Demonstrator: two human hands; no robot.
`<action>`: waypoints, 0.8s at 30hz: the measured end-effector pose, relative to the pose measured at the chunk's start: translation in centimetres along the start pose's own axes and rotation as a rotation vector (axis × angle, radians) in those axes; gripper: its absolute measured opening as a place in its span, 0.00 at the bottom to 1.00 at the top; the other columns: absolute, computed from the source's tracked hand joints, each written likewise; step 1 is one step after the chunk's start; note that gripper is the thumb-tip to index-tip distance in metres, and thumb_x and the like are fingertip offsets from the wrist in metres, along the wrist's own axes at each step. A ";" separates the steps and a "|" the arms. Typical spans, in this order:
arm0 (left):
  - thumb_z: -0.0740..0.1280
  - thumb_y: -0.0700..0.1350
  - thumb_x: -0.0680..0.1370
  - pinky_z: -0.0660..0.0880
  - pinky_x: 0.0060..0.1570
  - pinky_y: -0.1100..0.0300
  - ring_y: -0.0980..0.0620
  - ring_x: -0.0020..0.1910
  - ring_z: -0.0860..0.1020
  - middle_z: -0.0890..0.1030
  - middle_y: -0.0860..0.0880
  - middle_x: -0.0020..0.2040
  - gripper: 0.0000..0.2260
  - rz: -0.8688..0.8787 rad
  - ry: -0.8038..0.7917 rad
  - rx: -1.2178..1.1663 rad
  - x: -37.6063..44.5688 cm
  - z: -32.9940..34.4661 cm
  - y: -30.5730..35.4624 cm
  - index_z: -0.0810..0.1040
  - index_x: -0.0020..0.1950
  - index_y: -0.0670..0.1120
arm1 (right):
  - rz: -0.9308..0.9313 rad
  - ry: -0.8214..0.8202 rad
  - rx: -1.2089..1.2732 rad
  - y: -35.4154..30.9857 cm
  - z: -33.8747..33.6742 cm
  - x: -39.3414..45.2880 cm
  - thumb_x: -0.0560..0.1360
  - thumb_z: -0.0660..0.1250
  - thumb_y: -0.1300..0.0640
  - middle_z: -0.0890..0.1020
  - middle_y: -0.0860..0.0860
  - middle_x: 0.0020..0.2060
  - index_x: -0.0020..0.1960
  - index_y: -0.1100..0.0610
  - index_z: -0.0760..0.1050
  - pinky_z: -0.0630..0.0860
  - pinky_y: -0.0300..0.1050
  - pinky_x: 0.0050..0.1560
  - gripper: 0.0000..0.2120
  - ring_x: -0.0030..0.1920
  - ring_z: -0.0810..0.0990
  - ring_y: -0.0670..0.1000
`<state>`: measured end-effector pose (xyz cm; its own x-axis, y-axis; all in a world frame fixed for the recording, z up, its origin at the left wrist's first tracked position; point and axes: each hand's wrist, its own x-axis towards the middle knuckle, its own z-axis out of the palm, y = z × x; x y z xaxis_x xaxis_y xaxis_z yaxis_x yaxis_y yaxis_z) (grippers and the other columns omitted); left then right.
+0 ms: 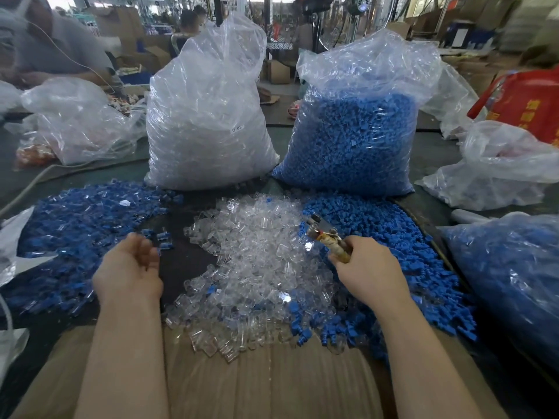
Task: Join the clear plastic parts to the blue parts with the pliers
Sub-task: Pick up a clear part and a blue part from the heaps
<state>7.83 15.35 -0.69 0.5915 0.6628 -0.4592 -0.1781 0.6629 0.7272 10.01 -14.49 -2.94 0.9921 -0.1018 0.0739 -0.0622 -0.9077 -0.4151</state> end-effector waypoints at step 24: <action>0.71 0.43 0.76 0.69 0.30 0.64 0.58 0.35 0.77 0.80 0.55 0.37 0.06 0.594 -0.523 1.558 -3.9 2.8 -4.3 0.80 0.39 0.51 | 0.032 0.014 -0.158 -0.7 0.0 -0.4 0.72 0.67 0.57 0.73 0.48 0.33 0.38 0.51 0.67 0.60 0.42 0.27 0.09 0.31 0.70 0.47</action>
<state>8.49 8.98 -0.64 0.9569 0.2904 -0.0012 0.2256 -0.7407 0.6328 9.63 -13.83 -2.74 0.9877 -0.1363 0.0763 -0.1112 -0.9565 -0.2696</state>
